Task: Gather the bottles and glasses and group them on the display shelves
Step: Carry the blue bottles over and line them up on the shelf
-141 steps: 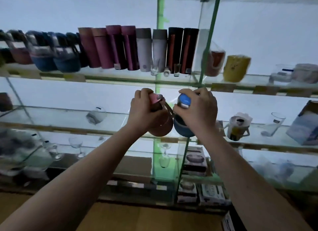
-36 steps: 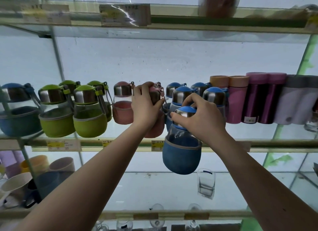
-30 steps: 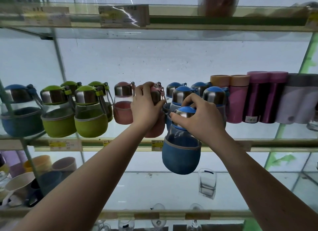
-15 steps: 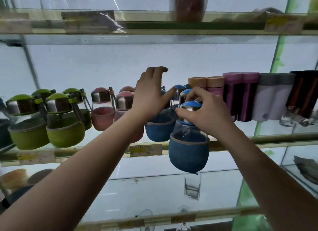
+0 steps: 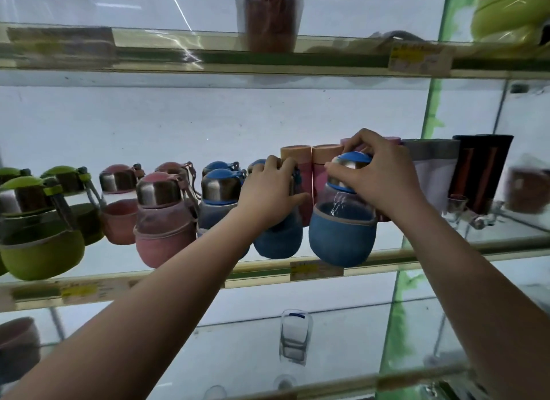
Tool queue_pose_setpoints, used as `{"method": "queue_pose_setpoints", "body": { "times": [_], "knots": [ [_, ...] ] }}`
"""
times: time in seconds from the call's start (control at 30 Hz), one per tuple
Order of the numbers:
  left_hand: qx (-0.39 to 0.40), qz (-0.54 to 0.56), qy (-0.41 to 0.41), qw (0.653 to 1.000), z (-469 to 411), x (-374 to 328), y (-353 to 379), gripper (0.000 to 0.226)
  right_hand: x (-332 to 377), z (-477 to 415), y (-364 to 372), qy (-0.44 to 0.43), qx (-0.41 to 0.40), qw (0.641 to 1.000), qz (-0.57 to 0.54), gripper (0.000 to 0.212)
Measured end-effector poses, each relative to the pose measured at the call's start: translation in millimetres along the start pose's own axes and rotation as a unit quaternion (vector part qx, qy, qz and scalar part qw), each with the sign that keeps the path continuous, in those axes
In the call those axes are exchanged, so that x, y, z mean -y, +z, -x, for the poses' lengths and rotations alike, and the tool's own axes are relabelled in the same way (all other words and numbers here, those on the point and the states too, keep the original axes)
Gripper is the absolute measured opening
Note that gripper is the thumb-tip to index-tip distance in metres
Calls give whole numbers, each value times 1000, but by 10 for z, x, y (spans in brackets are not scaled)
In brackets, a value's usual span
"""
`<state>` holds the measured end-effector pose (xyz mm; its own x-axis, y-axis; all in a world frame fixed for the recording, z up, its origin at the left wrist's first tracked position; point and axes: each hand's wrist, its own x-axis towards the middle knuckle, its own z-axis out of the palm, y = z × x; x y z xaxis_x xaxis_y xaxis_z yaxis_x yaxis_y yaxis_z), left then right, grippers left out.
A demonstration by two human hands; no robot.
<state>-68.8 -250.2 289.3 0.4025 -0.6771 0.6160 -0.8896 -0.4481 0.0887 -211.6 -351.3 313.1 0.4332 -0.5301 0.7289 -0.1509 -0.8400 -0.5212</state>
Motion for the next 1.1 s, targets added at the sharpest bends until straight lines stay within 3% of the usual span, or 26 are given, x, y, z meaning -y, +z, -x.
{"method": "queue_pose_setpoints", "body": {
  "times": [0.4,1.1],
  "knots": [
    [-7,39,-33,999,-37,-21,47,41,-251,-268,212,1,21,999,-24,31],
    [-15,31,-45,998,-51,-43,82,42,-452,-350,667,-13,47,999,-23,26]
  ]
}}
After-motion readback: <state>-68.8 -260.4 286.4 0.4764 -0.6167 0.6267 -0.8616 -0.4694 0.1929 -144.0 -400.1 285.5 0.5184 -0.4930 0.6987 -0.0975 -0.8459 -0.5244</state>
